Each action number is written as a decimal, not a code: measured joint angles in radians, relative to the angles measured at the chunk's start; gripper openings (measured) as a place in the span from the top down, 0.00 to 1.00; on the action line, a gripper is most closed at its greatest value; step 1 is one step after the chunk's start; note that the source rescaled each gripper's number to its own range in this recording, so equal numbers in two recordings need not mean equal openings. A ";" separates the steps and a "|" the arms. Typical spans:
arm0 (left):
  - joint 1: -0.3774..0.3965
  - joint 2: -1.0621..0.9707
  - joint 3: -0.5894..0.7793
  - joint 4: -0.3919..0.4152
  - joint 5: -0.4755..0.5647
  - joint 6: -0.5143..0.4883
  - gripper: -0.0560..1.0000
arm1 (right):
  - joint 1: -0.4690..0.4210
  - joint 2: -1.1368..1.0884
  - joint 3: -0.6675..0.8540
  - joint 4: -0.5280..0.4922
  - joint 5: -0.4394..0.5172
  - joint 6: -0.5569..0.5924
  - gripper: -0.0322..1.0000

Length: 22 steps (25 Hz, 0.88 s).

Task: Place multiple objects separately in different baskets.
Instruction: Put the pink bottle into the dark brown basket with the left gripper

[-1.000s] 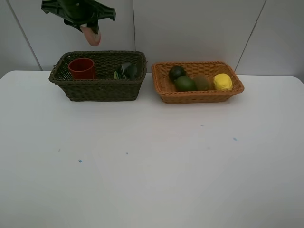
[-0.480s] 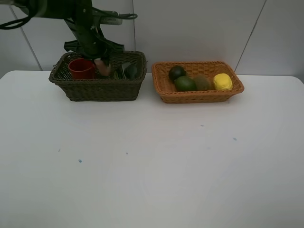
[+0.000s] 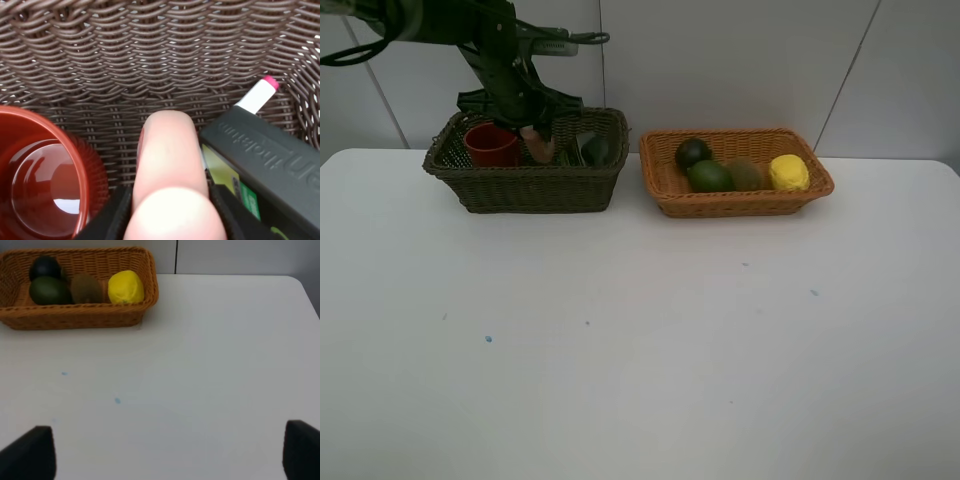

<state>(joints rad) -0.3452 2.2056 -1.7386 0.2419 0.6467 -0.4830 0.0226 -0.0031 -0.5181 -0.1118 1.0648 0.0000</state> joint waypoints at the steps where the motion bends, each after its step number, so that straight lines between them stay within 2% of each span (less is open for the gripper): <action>1: 0.000 0.000 0.000 0.000 0.000 0.000 0.56 | 0.000 0.000 0.000 0.000 0.000 0.000 0.01; 17: 0.000 0.000 0.000 -0.002 0.000 0.020 0.56 | 0.000 0.000 0.000 0.000 0.000 0.000 0.01; 19: 0.000 0.000 0.000 0.000 -0.003 0.026 0.48 | 0.000 0.000 0.000 0.000 0.000 0.000 0.01; 22: 0.000 0.000 0.000 0.001 -0.013 0.026 0.13 | 0.000 0.000 0.000 0.000 0.000 0.000 0.01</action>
<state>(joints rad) -0.3452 2.2061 -1.7386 0.2425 0.6341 -0.4574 0.0226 -0.0031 -0.5181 -0.1118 1.0648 0.0000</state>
